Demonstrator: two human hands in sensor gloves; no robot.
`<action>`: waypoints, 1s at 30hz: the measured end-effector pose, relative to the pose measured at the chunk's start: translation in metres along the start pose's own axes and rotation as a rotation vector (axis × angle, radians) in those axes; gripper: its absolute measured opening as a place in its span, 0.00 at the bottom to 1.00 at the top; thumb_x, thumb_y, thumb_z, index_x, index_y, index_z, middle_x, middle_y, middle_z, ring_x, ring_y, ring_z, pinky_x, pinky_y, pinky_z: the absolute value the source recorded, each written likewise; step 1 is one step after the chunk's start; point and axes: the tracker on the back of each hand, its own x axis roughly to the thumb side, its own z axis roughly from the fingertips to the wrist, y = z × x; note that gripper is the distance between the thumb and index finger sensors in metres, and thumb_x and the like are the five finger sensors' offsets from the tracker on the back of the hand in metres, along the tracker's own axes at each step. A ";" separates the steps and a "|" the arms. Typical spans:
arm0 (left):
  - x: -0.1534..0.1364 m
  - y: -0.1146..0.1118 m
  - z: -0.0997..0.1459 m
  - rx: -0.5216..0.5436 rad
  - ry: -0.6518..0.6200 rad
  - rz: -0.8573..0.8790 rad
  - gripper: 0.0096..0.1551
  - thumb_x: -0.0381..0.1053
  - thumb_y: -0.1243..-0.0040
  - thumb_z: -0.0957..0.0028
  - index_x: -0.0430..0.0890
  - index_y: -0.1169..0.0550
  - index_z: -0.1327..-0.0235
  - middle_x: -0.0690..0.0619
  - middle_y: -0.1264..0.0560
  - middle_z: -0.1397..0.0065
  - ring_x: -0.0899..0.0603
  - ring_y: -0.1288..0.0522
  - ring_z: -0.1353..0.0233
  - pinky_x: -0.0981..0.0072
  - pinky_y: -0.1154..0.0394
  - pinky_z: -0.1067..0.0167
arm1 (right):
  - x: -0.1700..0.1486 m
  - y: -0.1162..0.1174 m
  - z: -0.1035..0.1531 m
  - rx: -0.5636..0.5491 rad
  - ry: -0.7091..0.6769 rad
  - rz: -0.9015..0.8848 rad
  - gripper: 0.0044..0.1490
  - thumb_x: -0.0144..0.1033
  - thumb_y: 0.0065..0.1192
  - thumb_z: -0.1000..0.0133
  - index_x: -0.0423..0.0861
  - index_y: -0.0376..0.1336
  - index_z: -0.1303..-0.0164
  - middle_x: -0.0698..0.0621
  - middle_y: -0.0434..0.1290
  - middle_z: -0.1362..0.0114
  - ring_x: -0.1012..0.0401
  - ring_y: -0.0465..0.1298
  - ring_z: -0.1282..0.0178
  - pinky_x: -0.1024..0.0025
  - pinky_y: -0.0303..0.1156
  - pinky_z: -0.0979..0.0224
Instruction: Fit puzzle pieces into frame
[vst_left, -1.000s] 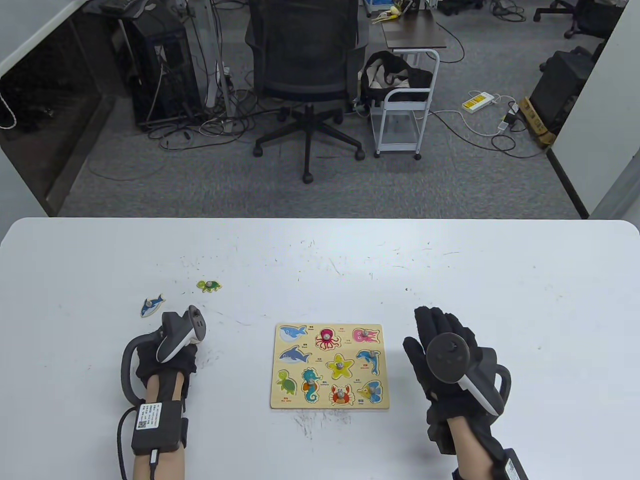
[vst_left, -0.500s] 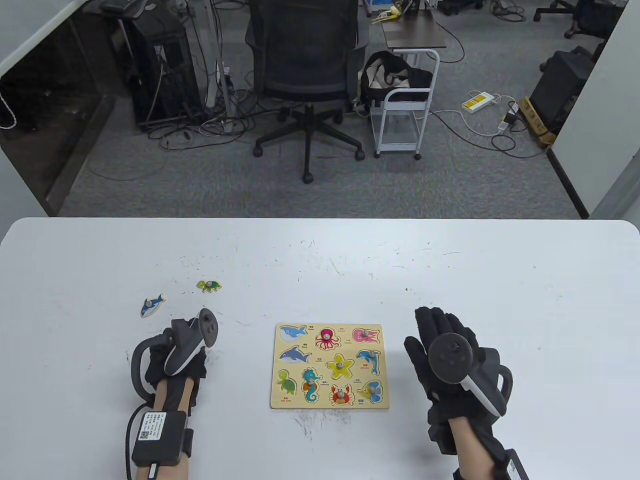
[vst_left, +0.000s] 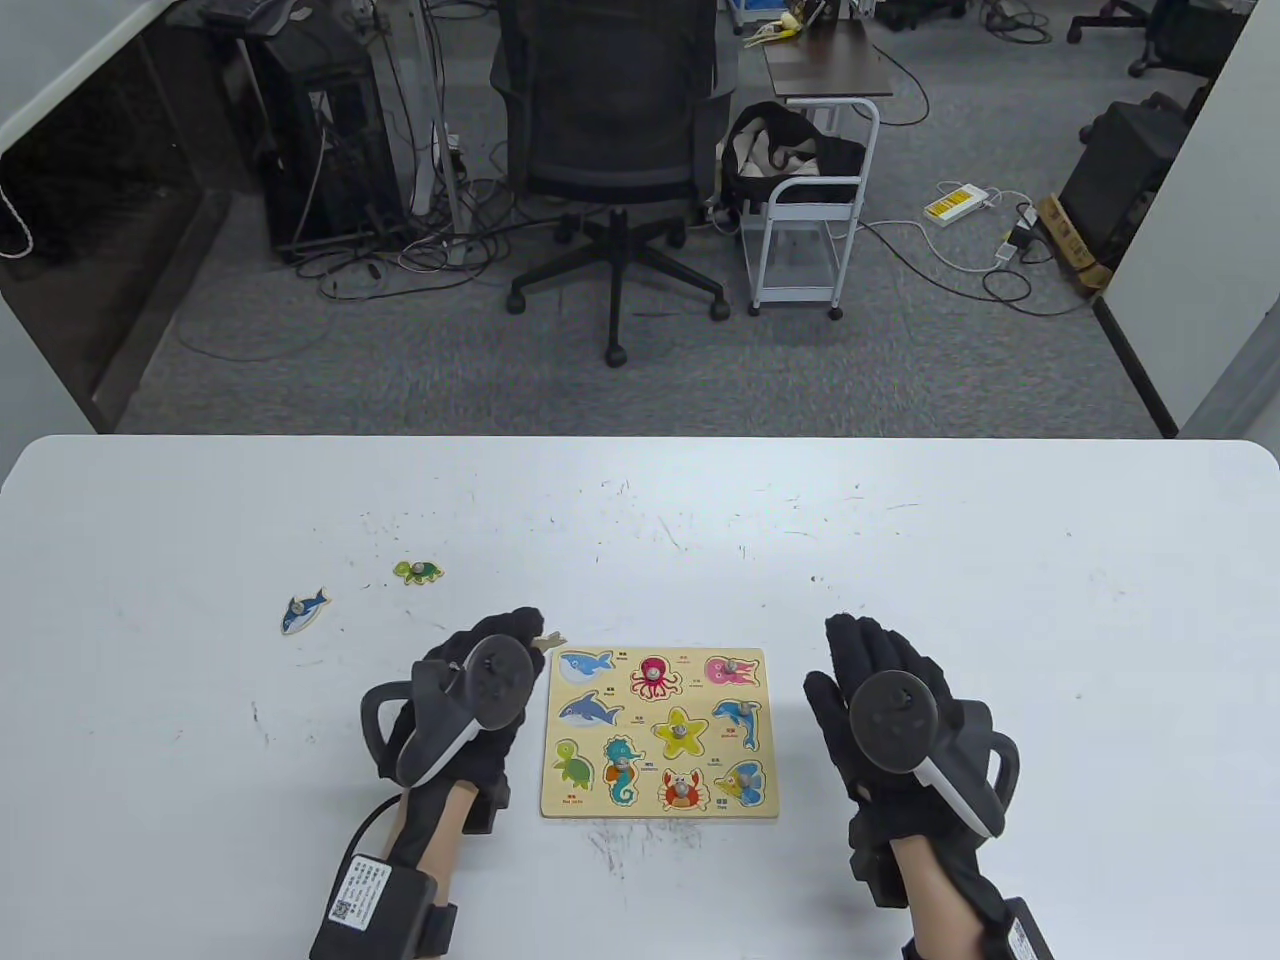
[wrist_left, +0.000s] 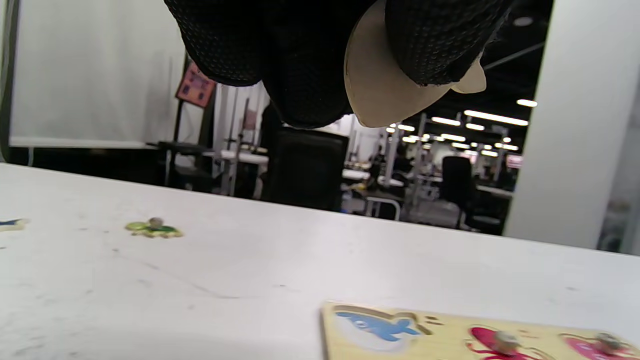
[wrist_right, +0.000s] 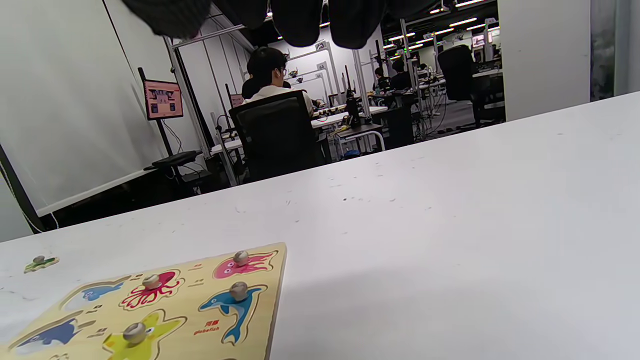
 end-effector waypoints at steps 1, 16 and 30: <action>0.008 0.001 0.003 0.017 -0.021 0.026 0.28 0.60 0.36 0.47 0.64 0.26 0.32 0.62 0.19 0.29 0.53 0.18 0.33 0.56 0.23 0.29 | 0.001 0.000 0.000 0.000 -0.017 -0.010 0.41 0.57 0.59 0.43 0.56 0.55 0.19 0.50 0.64 0.16 0.47 0.67 0.18 0.44 0.59 0.18; 0.078 0.014 0.048 0.158 -0.273 0.074 0.27 0.58 0.35 0.47 0.64 0.25 0.32 0.61 0.20 0.27 0.53 0.18 0.32 0.56 0.23 0.29 | 0.032 0.016 0.010 0.202 -0.290 -0.469 0.43 0.62 0.56 0.44 0.51 0.57 0.21 0.49 0.73 0.24 0.50 0.76 0.28 0.48 0.67 0.25; 0.103 0.018 0.073 0.301 -0.345 -0.024 0.27 0.59 0.35 0.47 0.65 0.25 0.32 0.61 0.20 0.28 0.53 0.18 0.32 0.56 0.23 0.29 | 0.031 0.037 0.002 0.450 -0.318 -0.887 0.40 0.61 0.55 0.43 0.47 0.64 0.27 0.50 0.80 0.35 0.53 0.82 0.39 0.51 0.72 0.32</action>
